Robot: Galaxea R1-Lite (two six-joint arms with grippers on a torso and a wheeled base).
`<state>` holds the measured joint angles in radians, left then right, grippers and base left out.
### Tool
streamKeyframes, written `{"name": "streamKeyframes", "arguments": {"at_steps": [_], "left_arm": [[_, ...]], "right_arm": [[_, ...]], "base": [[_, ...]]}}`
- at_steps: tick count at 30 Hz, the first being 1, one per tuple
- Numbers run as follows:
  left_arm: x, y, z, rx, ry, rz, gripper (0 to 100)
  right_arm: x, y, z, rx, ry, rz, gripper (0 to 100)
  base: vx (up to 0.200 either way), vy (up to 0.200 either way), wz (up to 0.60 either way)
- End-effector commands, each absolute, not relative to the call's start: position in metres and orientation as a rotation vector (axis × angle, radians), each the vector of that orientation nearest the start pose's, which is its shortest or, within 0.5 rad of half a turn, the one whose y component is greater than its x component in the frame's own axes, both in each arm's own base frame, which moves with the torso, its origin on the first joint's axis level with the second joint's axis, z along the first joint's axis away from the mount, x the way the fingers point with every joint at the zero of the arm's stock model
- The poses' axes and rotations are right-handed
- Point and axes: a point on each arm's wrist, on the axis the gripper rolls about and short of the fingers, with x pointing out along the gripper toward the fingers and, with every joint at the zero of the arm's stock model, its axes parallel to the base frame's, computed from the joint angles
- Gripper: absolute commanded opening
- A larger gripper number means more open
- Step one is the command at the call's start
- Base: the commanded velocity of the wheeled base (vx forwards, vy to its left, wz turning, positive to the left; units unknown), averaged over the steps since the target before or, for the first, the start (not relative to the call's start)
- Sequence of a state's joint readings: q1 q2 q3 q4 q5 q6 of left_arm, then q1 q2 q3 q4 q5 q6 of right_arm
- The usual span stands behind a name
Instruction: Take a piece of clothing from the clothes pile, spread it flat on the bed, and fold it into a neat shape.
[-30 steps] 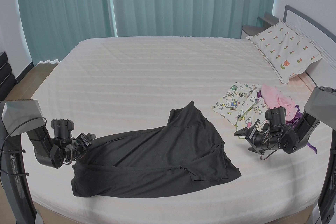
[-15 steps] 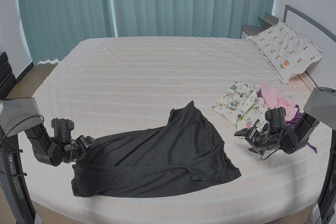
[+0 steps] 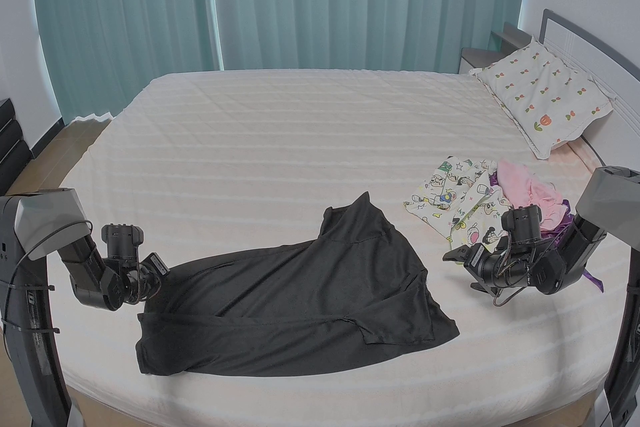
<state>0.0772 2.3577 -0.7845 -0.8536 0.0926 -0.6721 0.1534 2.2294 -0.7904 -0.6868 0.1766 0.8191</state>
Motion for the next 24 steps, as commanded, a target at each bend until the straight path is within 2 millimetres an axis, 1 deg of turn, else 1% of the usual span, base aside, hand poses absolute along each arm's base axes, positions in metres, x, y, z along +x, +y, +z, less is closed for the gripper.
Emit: {"name": "streamKeyframes", "arguments": {"at_steps": [1, 3, 4, 5, 8, 10, 11, 12, 14, 19, 22, 23, 24], "left_arm": [[0.371, 0.036, -0.029, -0.684, 0.586, 0.429, 0], [0.373, 0.039, -0.024, -0.714, 0.540, 0.446, 0], [0.374, 0.039, -0.023, -0.715, 0.537, 0.445, 0], [0.373, 0.041, -0.018, -0.721, 0.513, 0.451, 0], [0.371, 0.042, -0.009, -0.722, 0.497, 0.452, 0], [0.370, 0.044, -0.005, -0.725, 0.487, 0.453, 0], [0.370, 0.044, -0.004, -0.726, 0.485, 0.452, 0], [0.370, 0.047, -0.002, -0.730, 0.477, 0.456, 0], [0.369, 0.050, -0.002, -0.743, 0.479, 0.460, 0], [0.370, 0.049, -0.005, -0.771, 0.484, 0.458, 0], [0.370, 0.049, -0.004, -0.781, 0.483, 0.450, 0], [0.369, 0.049, -0.001, -0.799, 0.482, 0.438, 0], [0.368, 0.049, 0.000, -0.803, 0.481, 0.435, 0]], "right_arm": [[0.356, 0.062, 0.004, 0.767, 0.830, 0.007, 100], [0.366, 0.069, 0.012, 0.745, 0.788, 0.050, 100], [0.367, 0.069, 0.013, 0.742, 0.784, 0.054, 100], [0.379, 0.074, 0.017, 0.692, 0.755, 0.094, 100], [0.406, 0.090, 0.012, 0.545, 0.720, 0.183, 100], [0.424, 0.104, 0.008, 0.508, 0.715, 0.225, 100], [0.425, 0.105, 0.007, 0.506, 0.719, 0.226, 100], [0.436, 0.116, 0.001, 0.487, 0.726, 0.246, 100], [0.454, 0.128, -0.006, 0.451, 0.721, 0.272, 100], [0.477, 0.136, -0.016, 0.344, 0.698, 0.319, 100], [0.481, 0.138, -0.018, 0.336, 0.686, 0.326, 100], [0.485, 0.148, -0.025, 0.330, 0.681, 0.343, 100], [0.487, 0.150, -0.027, 0.329, 0.682, 0.346, 100]], "base": [[0.000, 0.000, 0.00], [0.000, 0.000, 0.00], [0.000, 0.000, 0.00], [0.000, 0.000, 0.00], [0.000, 0.000, 0.00], [0.000, 0.000, 0.00], [0.000, 0.000, 0.00], [0.000, 0.000, 0.00], [0.000, 0.000, 0.00], [0.000, 0.000, 0.00], [0.000, 0.000, 0.00], [0.000, 0.000, 0.00], [0.000, 0.000, 0.00]]}}
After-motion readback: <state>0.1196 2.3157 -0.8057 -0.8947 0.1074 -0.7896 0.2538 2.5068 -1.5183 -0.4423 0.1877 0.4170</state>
